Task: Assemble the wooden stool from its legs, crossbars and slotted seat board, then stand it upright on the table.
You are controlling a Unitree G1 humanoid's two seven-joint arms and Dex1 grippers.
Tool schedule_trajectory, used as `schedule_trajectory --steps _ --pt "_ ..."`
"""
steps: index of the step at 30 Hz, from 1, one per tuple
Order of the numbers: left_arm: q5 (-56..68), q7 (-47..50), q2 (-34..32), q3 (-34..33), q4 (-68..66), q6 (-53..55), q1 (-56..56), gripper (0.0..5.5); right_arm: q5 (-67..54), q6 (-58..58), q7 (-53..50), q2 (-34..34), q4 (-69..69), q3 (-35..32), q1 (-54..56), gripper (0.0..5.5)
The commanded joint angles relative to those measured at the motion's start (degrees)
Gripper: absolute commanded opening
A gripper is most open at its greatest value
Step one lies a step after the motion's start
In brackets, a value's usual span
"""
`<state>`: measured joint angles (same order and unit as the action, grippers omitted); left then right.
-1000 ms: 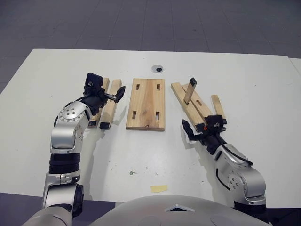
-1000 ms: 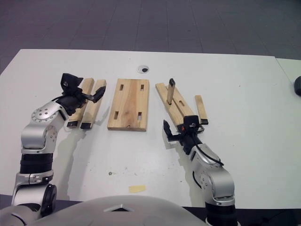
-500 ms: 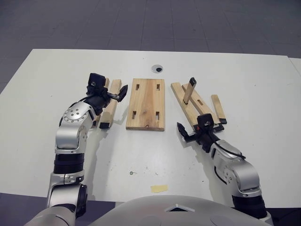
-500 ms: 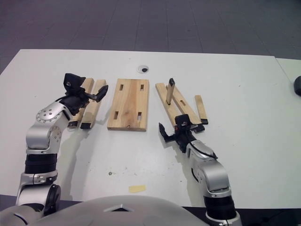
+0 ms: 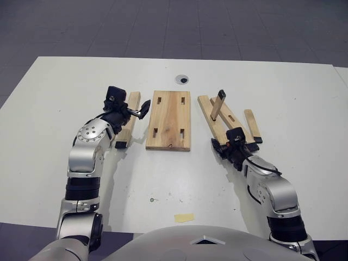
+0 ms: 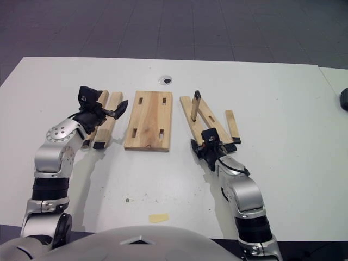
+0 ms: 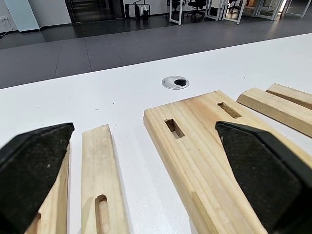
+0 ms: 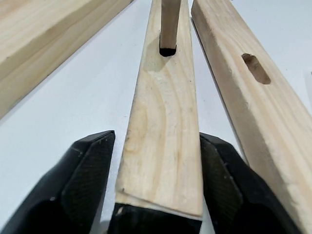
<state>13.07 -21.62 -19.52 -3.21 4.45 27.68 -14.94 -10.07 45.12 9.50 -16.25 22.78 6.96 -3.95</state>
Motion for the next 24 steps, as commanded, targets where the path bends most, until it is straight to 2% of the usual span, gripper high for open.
schedule_trajectory --steps 1,7,11,13,18,21,24 --pt "-0.8 0.2 -0.1 0.4 -0.4 -0.1 0.0 5.4 1.5 1.9 0.1 -1.1 -1.5 0.3 -1.5 2.12" --pt "-0.4 0.3 -0.2 -0.3 0.4 0.9 -0.4 5.4 1.8 0.9 -0.4 -0.1 -1.5 0.1 -1.7 2.04" --pt "4.5 1.1 2.1 -3.2 2.0 5.5 -3.4 5.4 2.3 -7.1 0.0 1.0 -2.3 -0.7 -1.0 2.04" --pt "10.6 1.4 4.3 -6.2 3.1 10.1 -6.3 5.4 2.8 -13.7 -0.2 2.0 -3.1 -1.7 -0.3 2.04" --pt "37.3 9.0 11.3 -20.0 2.2 27.9 -16.3 5.4 4.9 -34.4 2.9 1.9 -4.6 -1.8 1.8 2.04" --pt "48.5 15.5 13.0 -24.4 -1.3 34.1 -21.5 5.4 5.1 -41.7 5.9 1.9 -4.7 -0.3 2.4 2.04" --pt "55.4 22.5 14.3 -26.0 -3.1 37.0 -24.6 5.4 5.0 -45.7 8.0 2.4 -4.7 1.1 2.8 2.04"
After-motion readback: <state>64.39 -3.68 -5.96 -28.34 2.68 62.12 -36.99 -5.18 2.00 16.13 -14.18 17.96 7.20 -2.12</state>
